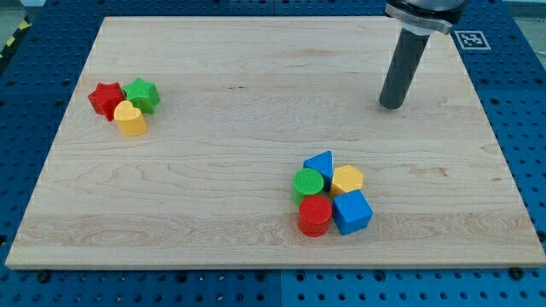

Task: Move the red circle slightly to the top

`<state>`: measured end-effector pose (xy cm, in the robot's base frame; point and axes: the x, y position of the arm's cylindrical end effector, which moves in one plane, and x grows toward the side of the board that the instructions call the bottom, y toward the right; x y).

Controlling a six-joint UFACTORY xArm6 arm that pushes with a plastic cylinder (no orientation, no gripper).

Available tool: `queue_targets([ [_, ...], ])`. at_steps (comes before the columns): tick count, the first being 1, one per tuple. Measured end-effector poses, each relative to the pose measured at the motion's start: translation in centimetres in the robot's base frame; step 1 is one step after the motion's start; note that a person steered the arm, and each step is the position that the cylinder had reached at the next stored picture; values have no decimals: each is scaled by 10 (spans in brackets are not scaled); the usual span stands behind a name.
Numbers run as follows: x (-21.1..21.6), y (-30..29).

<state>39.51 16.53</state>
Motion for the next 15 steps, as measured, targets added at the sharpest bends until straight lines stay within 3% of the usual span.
queue_targets([
  [2, 12, 1],
  [3, 59, 1],
  [5, 193, 1],
  [6, 202, -1],
  [8, 221, -73],
  [12, 221, -138],
  [15, 190, -132],
])
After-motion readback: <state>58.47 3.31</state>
